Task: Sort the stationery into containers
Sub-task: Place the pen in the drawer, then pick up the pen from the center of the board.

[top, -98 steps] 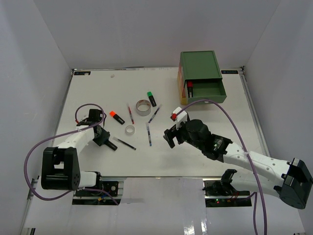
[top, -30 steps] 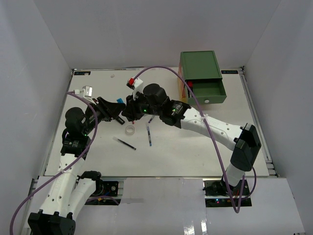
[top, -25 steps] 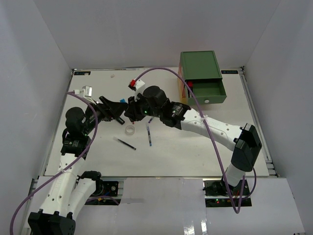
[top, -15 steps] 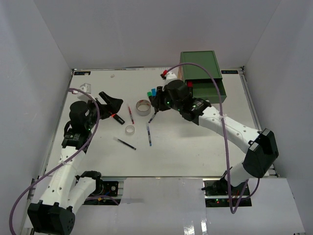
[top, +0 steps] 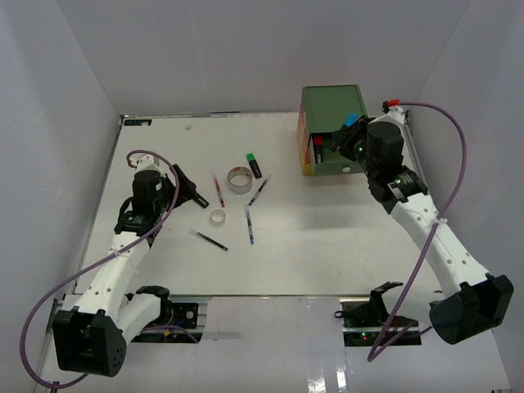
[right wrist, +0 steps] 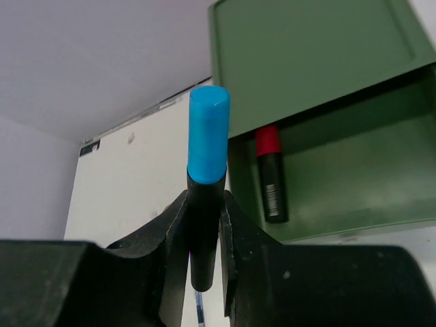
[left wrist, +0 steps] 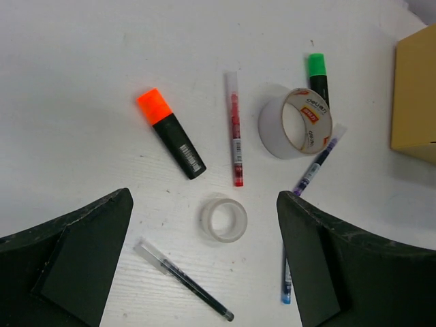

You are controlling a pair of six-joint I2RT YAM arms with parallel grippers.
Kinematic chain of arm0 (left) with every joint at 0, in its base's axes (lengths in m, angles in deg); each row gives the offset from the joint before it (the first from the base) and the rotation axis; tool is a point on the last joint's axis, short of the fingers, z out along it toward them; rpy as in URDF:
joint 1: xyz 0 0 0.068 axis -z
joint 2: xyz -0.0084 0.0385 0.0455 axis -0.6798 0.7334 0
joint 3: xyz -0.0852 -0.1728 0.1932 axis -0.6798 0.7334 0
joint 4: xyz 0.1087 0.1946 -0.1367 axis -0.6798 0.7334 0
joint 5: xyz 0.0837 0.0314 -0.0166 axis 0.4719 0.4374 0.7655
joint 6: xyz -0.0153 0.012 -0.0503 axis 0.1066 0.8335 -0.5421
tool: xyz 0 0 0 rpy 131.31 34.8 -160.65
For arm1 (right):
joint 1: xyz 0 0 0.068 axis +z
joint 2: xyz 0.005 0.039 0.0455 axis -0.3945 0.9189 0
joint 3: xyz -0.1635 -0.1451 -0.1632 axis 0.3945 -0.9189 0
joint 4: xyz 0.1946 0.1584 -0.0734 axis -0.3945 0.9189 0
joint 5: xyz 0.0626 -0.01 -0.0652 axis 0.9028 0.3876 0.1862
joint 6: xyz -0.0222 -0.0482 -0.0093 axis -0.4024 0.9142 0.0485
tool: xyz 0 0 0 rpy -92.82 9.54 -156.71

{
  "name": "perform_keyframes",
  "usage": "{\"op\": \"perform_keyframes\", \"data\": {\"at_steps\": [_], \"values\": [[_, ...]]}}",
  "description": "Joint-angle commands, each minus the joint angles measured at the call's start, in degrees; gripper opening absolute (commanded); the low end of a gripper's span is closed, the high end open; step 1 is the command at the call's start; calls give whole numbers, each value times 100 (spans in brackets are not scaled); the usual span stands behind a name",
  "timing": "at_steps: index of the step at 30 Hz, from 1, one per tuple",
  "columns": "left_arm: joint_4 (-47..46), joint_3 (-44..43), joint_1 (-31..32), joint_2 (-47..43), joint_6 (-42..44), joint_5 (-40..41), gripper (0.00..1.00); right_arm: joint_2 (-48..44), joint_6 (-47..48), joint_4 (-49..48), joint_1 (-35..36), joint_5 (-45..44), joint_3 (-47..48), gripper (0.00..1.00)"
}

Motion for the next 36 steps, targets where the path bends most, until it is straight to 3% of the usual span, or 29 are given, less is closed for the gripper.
{"op": "perform_keyframes", "data": {"at_steps": [1, 7, 22, 27, 36], "values": [[10, 30, 18, -75, 137, 328, 98, -64, -427, -221, -319, -393, -115, 19], [36, 39, 18, -93, 128, 372, 98, 242, -708, -229, -627, -481, -168, 22], [80, 39, 1, -58, 85, 381, 98, 736, -893, -264, -698, -200, -177, 48], [89, 39, 1, -31, 84, 363, 98, 648, -665, -264, -689, -226, -177, 53], [456, -277, 1, 627, -240, 538, 98, 42, 1152, -63, -689, 292, -211, 93]]}}
